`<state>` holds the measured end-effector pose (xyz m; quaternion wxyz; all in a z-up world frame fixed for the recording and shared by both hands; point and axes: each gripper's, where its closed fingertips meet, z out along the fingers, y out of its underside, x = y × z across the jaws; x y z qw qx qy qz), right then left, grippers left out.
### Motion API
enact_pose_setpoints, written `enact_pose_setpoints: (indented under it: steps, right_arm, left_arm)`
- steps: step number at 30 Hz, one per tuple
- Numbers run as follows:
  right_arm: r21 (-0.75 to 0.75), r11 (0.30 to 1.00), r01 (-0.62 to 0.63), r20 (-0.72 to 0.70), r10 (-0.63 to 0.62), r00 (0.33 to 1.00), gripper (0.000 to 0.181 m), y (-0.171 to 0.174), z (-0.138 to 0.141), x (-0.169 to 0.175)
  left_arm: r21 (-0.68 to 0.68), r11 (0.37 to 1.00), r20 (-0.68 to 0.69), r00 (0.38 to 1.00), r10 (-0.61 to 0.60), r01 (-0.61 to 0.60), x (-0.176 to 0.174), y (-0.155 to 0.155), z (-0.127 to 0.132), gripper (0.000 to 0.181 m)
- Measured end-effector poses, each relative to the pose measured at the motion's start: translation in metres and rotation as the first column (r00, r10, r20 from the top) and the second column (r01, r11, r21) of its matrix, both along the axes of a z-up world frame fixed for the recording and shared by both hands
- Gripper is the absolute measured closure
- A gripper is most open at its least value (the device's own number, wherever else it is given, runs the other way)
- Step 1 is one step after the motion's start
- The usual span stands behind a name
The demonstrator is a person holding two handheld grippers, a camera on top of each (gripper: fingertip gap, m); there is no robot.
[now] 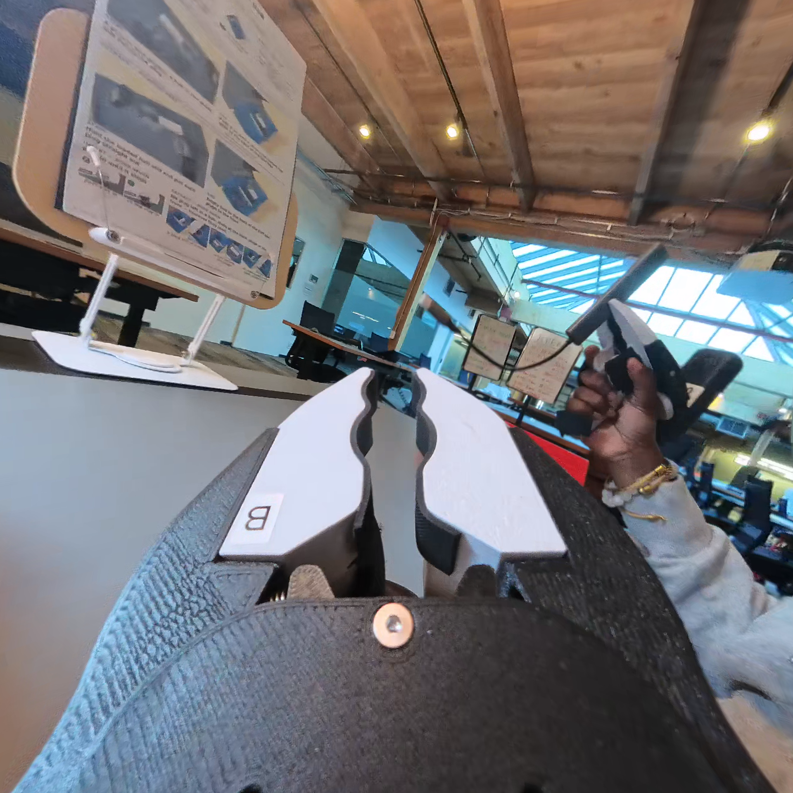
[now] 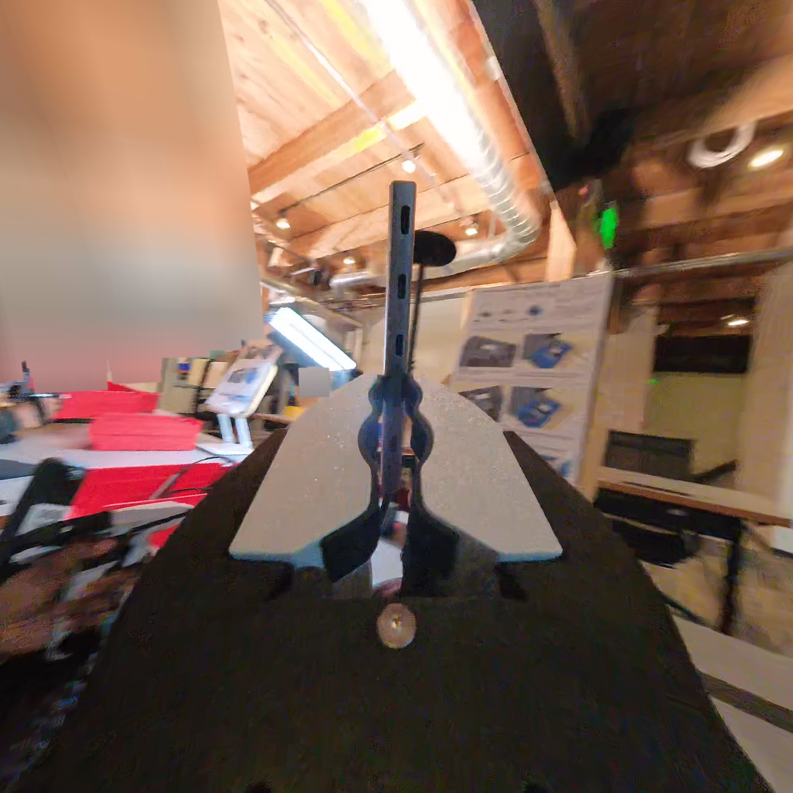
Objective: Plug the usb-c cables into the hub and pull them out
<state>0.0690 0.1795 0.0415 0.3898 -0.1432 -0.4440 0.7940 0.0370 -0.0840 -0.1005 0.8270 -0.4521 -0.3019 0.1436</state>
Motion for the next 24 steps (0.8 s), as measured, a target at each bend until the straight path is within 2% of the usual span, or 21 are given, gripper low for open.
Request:
enact_pose_setpoints:
  steps: [3,6,9,11,12,14,15,17,20,21,22,24]
  right_arm:
    - [0.008,0.943,0.333,-0.058,-0.332,0.941,0.172,0.087,0.034,-0.008]
    - [0.052,0.828,0.558,-0.034,-0.557,0.830,0.172,0.173,0.050,-0.027]
    - [0.165,0.698,0.697,0.041,-0.711,0.702,0.172,0.250,0.040,-0.057]
    - [0.258,0.643,0.721,0.120,-0.762,0.636,0.172,0.295,0.018,-0.078]
    - [0.316,0.629,0.710,0.149,-0.772,0.617,0.172,0.311,0.004,-0.087]
    - [0.450,0.637,0.626,0.201,-0.756,0.623,0.172,0.328,-0.029,-0.106]
    - [0.521,0.614,0.593,0.218,-0.768,0.603,0.172,0.337,-0.047,-0.116]
    - [0.705,0.523,0.479,0.254,-0.817,0.518,0.172,0.357,-0.091,-0.136]
    - [0.906,0.332,0.261,0.226,-0.903,0.366,0.171,0.383,-0.152,-0.152]
    - [0.931,0.315,0.186,0.238,-0.908,0.345,0.171,0.385,-0.169,-0.155]
    - [0.939,0.327,0.104,0.278,-0.902,0.329,0.171,0.382,-0.185,-0.157]
    - [0.920,0.391,0.000,0.376,-0.886,0.272,0.172,0.374,-0.209,-0.160]
  left_arm:
    - [-0.025,1.000,0.000,1.000,0.009,-0.009,0.000,0.003,-0.002,0.166]
    - [-0.047,0.999,0.001,1.000,0.017,-0.017,-0.001,0.005,-0.003,0.166]
    - [-0.022,1.000,0.015,1.000,0.019,-0.019,-0.003,0.001,-0.003,0.166]
    - [-0.015,1.000,0.017,1.000,0.019,-0.019,-0.004,0.001,-0.003,0.167]
    - [-0.017,1.000,0.018,1.000,0.019,-0.018,-0.004,0.001,-0.003,0.167]
    - [-0.025,1.000,0.020,1.000,0.019,-0.019,-0.004,0.002,-0.004,0.167]
    - [-0.026,0.999,0.023,1.000,0.019,-0.018,-0.005,0.002,-0.004,0.167]
    - [-0.025,1.000,0.028,0.999,0.018,-0.017,-0.005,0.002,-0.004,0.167]
    - [-0.023,1.000,0.031,0.999,0.019,-0.018,-0.006,0.002,-0.005,0.167]
    - [-0.023,1.000,0.031,0.999,0.020,-0.019,-0.006,0.002,-0.005,0.167]
    - [-0.024,1.000,0.032,0.999,0.020,-0.019,-0.006,0.002,-0.005,0.167]
    - [-0.024,1.000,0.034,0.999,0.019,-0.019,-0.007,0.002,-0.005,0.167]
